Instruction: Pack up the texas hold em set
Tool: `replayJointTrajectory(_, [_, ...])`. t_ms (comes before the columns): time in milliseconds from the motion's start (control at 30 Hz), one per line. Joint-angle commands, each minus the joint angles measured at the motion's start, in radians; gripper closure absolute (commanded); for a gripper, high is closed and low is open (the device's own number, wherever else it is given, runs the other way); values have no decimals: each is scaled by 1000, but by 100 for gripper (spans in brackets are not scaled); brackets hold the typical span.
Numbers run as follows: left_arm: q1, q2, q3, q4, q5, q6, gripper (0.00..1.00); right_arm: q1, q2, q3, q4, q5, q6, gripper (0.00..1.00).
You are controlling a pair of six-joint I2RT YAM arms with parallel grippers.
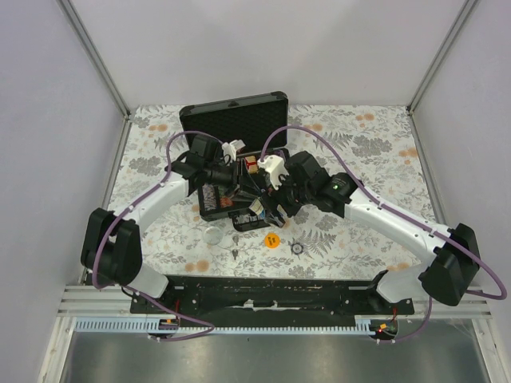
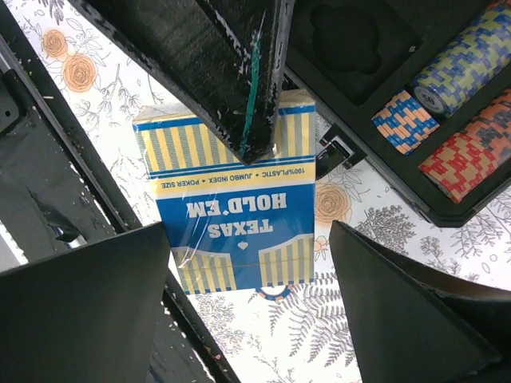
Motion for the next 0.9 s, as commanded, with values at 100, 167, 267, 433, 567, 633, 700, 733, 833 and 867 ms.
replayJointTrajectory(100, [-12,-106,12,9,-173,-2,98,1,-94,-12,51,75,16,2])
replayJointTrajectory(167, [-9,-136,7,13,-261,-5,98,1,-117,-17,50,98,23,2])
replayJointTrajectory(267, [-7,-172,-5,24,-412,-18,98,1,-138,-24,50,153,34,2])
replayJointTrajectory(433, [-6,-228,-80,78,-656,-106,98,1,-149,-38,50,277,98,2])
replayJointTrajectory(567, [-6,-242,-169,194,-735,-192,98,0,-149,-41,47,337,128,2])
replayJointTrajectory(633, [-6,-238,-207,272,-735,-222,98,0,-137,-23,33,351,155,2])
replayJointTrajectory(700, [-6,-233,-241,341,-749,-258,98,-2,-121,5,8,339,180,2])
replayJointTrajectory(733, [-6,-230,-250,361,-753,-266,98,0,-115,14,5,334,195,2])
replayJointTrajectory(833, [-6,-219,-261,420,-776,-271,98,-2,-100,20,14,317,235,2])
replayJointTrajectory(867, [-6,-216,-264,429,-784,-272,98,-2,-98,16,20,314,246,2])
